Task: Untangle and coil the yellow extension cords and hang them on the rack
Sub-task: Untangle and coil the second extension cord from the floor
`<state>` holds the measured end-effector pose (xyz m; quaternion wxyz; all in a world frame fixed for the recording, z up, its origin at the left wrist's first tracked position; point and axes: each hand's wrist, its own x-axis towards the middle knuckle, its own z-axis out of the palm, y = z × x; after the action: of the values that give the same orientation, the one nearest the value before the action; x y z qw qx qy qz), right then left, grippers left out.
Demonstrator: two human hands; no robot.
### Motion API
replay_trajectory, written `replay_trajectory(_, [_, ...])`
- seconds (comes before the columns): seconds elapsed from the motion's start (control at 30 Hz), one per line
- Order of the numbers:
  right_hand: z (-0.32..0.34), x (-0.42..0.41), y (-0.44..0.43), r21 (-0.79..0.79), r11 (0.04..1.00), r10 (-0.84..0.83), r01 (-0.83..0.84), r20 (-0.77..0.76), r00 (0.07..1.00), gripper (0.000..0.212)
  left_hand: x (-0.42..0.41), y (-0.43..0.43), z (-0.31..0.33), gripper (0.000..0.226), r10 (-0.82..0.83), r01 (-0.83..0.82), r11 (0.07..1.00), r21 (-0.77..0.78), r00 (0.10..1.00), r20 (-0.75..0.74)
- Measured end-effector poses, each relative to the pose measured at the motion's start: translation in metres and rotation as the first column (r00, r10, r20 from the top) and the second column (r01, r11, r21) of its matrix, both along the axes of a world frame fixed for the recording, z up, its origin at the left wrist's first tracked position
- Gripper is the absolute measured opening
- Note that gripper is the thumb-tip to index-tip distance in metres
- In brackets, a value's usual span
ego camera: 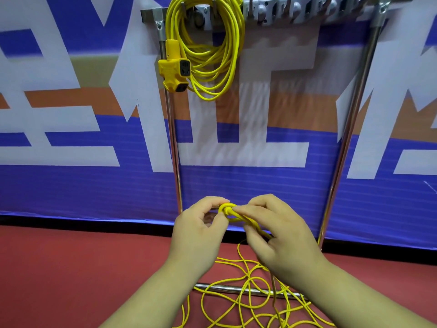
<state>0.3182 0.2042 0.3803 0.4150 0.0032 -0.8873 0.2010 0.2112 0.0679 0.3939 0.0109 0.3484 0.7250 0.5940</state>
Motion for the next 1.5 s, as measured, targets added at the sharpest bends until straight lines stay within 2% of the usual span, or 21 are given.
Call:
replay_trajectory(0.17, [0.002,-0.002,0.000,0.092,0.995,0.019,-0.026,0.080,0.997,0.046,0.002,0.000,0.001,0.029,0.008,-0.008,1.000,-0.006,1.000,0.012])
replay_trajectory(0.3, [0.004,-0.001,-0.001,-0.033,0.999,0.032,-0.030,0.069,0.997,0.040,0.000,0.000,-0.001,0.022,0.037,-0.037,0.999,-0.013,0.999,0.010])
replay_trajectory(0.47, [0.002,-0.001,-0.002,-0.107,0.994,-0.032,0.038,0.062,0.998,0.015,0.001,-0.002,0.000,0.024,0.036,-0.037,0.999,-0.026,0.999,-0.033])
replay_trajectory(0.73, [0.007,-0.001,-0.008,-0.089,0.991,-0.096,0.099,0.037,0.995,0.007,0.001,0.002,-0.001,0.025,0.088,-0.095,0.995,-0.034,0.981,-0.171])
replay_trajectory(0.83, [0.004,-0.004,-0.010,-0.158,0.985,-0.066,0.072,0.041,0.997,0.007,0.001,0.004,-0.005,0.027,0.085,-0.091,0.995,-0.030,0.984,-0.159])
replay_trajectory(0.9, [0.003,-0.002,-0.008,-0.330,0.944,0.016,0.009,0.071,0.997,0.011,-0.001,0.003,-0.008,0.030,0.061,-0.062,0.998,-0.009,0.994,-0.095])
replay_trajectory(0.97, [0.003,0.000,-0.003,-0.517,0.855,0.109,-0.037,0.111,0.988,0.016,-0.004,0.002,-0.011,0.033,0.025,-0.025,0.999,0.040,1.000,-0.002])
replay_trajectory(1.07, [0.004,0.003,0.003,-0.659,0.751,0.145,-0.045,0.098,0.985,0.019,-0.004,0.005,-0.012,0.033,-0.082,0.063,0.987,0.146,0.988,0.131])
replay_trajectory(1.17, [0.007,0.004,0.004,-0.750,0.660,0.171,-0.039,0.100,0.980,0.016,-0.001,0.006,-0.014,0.035,-0.168,0.143,0.976,0.167,0.975,0.148])
replay_trajectory(1.27, [0.009,0.003,0.005,-0.811,0.585,0.159,-0.021,0.088,0.983,0.011,-0.001,0.006,-0.015,0.052,-0.240,0.220,0.967,0.130,0.957,0.163])
replay_trajectory(1.5, [0.011,0.000,0.003,-0.828,0.561,0.045,0.024,0.059,0.997,0.009,0.009,0.012,-0.015,0.081,-0.290,0.263,0.955,0.137,0.925,0.245])
